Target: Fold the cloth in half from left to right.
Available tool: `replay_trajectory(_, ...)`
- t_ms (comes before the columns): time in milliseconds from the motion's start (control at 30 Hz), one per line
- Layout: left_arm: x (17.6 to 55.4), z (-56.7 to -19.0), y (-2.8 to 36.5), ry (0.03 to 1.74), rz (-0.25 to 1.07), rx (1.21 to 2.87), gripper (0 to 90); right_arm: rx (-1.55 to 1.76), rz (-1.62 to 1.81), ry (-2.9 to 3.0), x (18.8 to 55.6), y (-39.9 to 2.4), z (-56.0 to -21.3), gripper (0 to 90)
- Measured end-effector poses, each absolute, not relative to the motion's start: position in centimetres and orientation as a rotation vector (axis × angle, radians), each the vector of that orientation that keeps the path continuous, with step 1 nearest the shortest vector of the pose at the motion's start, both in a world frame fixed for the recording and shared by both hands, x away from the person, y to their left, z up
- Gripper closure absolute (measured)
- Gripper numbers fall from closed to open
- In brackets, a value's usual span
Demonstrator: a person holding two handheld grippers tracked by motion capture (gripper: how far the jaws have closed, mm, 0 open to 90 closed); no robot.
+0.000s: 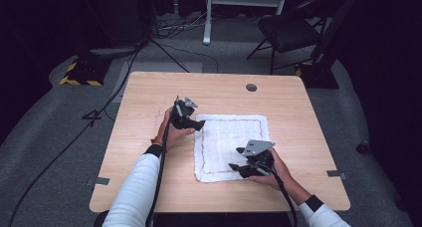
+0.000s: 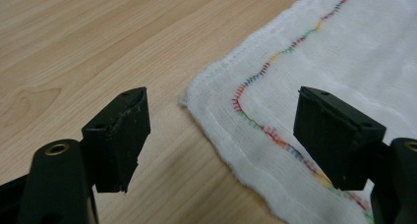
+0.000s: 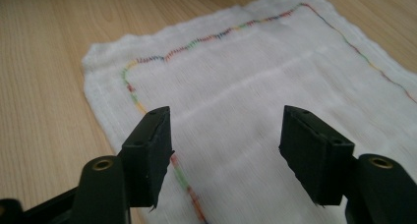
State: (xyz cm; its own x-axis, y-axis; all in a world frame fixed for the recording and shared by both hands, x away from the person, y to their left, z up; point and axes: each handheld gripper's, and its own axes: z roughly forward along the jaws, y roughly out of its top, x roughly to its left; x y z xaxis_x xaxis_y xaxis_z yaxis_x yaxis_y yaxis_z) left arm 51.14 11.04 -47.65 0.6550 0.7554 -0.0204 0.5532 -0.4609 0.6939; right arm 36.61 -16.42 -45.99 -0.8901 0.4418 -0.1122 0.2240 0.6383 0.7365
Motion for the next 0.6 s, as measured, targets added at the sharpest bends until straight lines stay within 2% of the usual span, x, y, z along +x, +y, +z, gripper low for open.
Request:
replay_trajectory(400,53.4,-49.6,11.8,1.164,0.329,2.137,19.5,0.353,1.130,2.676,36.4,-9.7,-47.3,38.3)
replay_trajectory(600,53.1,-49.9,11.3,1.121,0.378,2.164,17.6,0.298,1.110,2.730,35.8,-7.6,-48.3,36.5)
